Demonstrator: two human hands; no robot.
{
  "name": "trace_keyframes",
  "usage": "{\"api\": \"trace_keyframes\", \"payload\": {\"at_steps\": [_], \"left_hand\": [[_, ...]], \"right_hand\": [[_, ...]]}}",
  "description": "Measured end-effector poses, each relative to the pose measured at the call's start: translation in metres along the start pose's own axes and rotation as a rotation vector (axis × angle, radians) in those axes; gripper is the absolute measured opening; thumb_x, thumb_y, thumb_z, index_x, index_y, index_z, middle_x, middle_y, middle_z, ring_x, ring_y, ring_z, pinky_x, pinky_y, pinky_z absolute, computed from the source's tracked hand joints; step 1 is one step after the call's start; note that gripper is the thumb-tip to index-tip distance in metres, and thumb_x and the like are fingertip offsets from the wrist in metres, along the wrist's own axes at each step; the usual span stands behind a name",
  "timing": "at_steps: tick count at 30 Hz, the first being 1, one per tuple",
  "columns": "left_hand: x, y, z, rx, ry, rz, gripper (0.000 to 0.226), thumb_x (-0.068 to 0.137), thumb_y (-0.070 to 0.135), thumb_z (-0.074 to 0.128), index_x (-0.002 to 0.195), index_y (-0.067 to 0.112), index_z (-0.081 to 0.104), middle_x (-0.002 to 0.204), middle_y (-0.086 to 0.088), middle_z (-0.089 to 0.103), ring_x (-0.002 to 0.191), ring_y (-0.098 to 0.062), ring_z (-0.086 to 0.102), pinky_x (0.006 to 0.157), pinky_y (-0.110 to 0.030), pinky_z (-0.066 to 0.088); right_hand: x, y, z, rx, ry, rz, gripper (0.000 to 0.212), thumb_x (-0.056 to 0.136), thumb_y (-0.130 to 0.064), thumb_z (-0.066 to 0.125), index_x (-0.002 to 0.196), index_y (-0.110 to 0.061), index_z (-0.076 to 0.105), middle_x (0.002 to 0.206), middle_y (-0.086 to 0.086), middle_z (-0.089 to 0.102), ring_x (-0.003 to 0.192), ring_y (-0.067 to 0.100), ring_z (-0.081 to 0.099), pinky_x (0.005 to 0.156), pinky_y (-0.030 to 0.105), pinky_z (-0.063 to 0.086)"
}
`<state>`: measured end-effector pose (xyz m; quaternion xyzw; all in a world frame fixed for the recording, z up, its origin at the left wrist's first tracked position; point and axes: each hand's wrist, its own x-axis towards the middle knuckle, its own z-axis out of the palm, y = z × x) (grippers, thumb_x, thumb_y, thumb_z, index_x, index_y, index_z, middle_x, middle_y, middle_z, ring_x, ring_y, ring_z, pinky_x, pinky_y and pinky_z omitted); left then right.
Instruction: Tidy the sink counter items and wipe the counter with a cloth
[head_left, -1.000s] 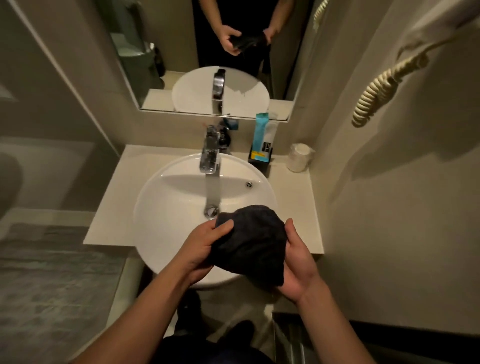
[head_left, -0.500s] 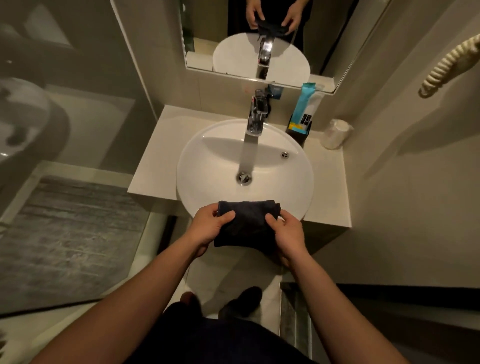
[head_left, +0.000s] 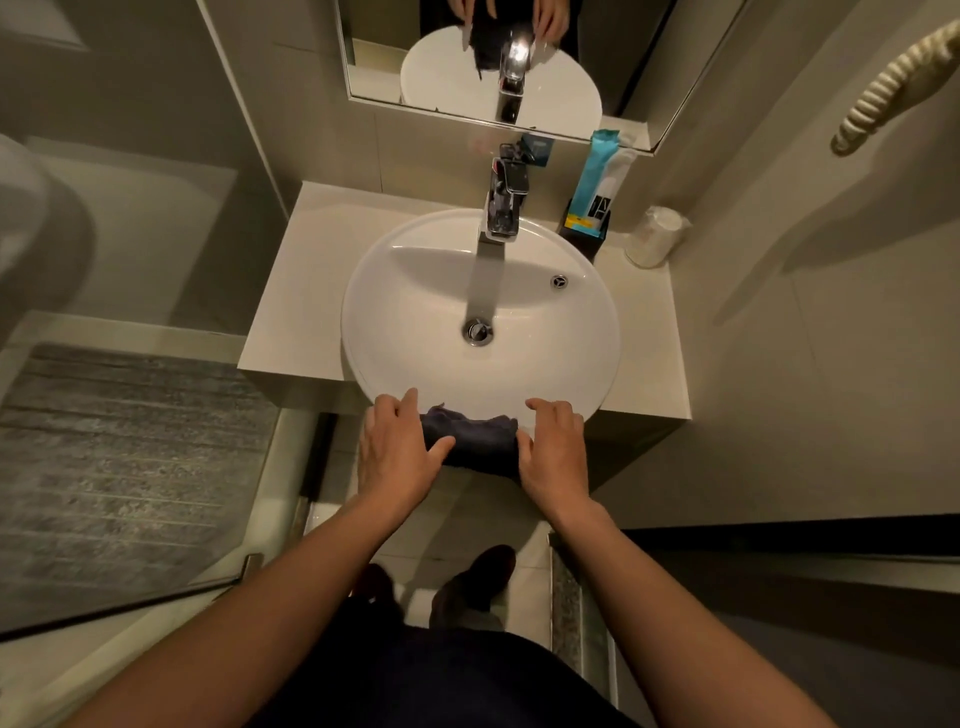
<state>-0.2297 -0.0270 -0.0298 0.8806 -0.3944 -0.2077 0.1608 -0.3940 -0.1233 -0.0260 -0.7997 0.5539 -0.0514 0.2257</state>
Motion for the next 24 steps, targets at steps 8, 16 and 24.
{"api": "trace_keyframes", "payload": {"at_steps": [8,16,24], "left_hand": [[0.016,-0.015,0.007,0.454,-0.141,0.643,0.090,0.092,0.059,0.061,0.161,0.017,0.022,0.170,-0.008,0.022,0.157,-0.026,0.019,0.127,-0.044,0.013],[0.029,-0.008,-0.014,0.528,-0.237,0.634,0.091,0.096,0.068,0.043,0.163,0.020,0.006,0.173,-0.005,0.006,0.160,-0.023,0.003,0.129,-0.047,0.004],[0.071,0.044,-0.119,0.295,0.236,0.618,0.095,0.094,0.075,0.029,0.164,0.019,0.000,0.173,-0.003,-0.001,0.160,-0.018,-0.002,0.128,-0.044,0.006]], "right_hand": [[0.007,0.008,0.004,-0.333,-0.340,-0.501,0.076,0.099,-0.052,0.051,0.161,-0.020,0.021,0.169,0.002,0.022,0.156,0.021,0.018,0.123,0.043,0.019],[0.020,0.010,-0.004,-0.400,-0.407,-0.434,0.082,0.097,-0.066,0.041,0.162,-0.027,0.010,0.171,-0.003,0.012,0.158,0.020,0.008,0.125,0.048,0.011],[0.074,-0.040,-0.102,-0.297,0.019,-0.343,0.084,0.093,-0.078,0.025,0.162,-0.037,0.000,0.171,-0.011,-0.007,0.158,0.017,-0.010,0.125,0.052,0.007]]}}
